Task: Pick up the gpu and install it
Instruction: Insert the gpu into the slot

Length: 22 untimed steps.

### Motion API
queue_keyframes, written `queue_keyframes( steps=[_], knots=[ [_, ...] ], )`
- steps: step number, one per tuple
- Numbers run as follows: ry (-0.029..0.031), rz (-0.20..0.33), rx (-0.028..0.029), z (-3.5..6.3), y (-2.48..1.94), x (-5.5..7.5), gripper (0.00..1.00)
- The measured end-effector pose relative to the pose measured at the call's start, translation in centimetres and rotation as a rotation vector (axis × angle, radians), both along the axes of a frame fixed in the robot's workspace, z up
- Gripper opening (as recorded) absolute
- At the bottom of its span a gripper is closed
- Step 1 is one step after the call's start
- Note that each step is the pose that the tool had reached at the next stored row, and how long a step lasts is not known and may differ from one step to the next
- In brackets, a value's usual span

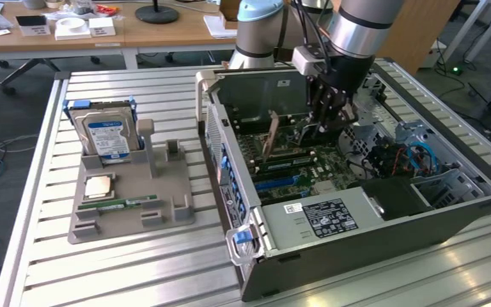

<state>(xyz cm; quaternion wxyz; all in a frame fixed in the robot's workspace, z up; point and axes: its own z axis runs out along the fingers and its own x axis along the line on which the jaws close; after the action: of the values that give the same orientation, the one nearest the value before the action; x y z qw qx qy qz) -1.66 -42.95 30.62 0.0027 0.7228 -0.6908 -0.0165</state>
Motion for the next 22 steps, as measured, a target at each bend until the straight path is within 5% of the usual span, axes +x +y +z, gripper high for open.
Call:
queue_keyframes(
  steps=[22],
  knots=[
    [-0.0001,0.0,0.0001,-0.27,-0.8,-0.15,0.26]
  ],
)
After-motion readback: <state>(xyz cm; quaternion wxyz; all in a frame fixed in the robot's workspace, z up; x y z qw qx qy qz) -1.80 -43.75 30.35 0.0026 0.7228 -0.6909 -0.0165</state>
